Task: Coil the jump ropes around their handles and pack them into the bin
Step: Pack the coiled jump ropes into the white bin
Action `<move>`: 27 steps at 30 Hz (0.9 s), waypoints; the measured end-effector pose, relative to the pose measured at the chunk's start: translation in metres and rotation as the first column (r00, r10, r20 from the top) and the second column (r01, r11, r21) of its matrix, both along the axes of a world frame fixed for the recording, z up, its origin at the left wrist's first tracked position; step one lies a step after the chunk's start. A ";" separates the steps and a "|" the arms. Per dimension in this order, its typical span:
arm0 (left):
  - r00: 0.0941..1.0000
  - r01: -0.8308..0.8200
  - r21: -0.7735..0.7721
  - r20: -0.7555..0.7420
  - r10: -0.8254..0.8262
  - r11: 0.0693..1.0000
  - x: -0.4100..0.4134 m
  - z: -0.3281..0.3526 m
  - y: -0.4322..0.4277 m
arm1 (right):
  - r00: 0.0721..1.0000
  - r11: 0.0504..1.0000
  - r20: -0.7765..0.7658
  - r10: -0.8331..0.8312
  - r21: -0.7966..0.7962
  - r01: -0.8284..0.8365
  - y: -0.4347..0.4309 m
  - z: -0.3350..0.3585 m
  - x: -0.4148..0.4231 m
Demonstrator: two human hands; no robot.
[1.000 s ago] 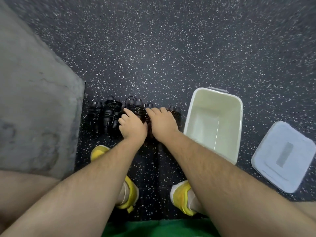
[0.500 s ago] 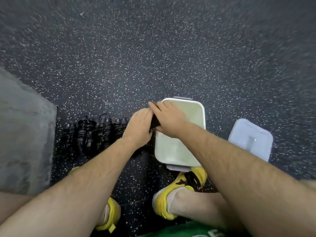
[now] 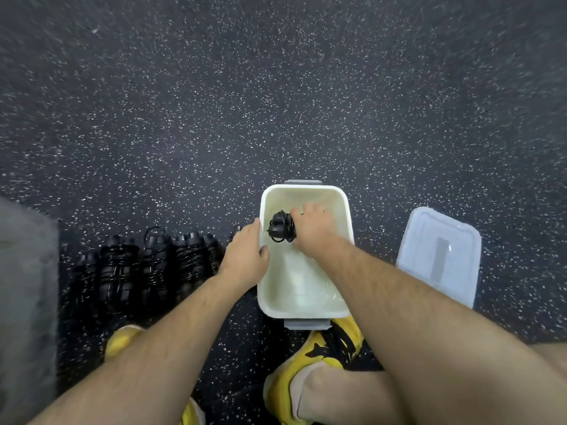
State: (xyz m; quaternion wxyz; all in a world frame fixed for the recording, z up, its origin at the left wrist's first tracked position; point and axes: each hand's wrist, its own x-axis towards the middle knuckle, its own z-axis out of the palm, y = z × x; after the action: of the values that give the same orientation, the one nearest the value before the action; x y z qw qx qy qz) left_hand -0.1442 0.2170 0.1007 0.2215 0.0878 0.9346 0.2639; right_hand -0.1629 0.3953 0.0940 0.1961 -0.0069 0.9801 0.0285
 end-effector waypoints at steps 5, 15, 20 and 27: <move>0.999 -0.021 0.067 -0.032 0.023 0.998 0.005 -0.010 -0.001 | 0.993 0.994 0.051 -0.105 -0.001 0.105 0.000 -0.042 -0.015; 0.998 -0.020 0.092 -0.057 0.025 0.996 0.005 -0.008 -0.004 | 0.984 0.978 0.000 -0.177 -0.116 0.176 -0.006 -0.034 -0.002; 0.982 -0.137 0.000 -0.134 0.135 0.991 0.003 0.000 -0.026 | 0.914 0.980 -0.392 0.103 -0.118 -0.161 -0.041 0.013 0.003; 0.940 -0.332 -0.390 -0.217 0.264 0.859 0.019 -0.012 -0.097 | 0.874 0.890 -0.293 0.389 -0.126 -0.438 -0.148 0.020 0.010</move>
State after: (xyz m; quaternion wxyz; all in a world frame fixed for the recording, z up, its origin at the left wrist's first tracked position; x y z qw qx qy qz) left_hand -0.1252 0.1202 0.0886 0.1177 -0.0878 0.9860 0.0793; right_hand -0.1527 0.2473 0.1138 0.0537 -0.2318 0.9710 -0.0224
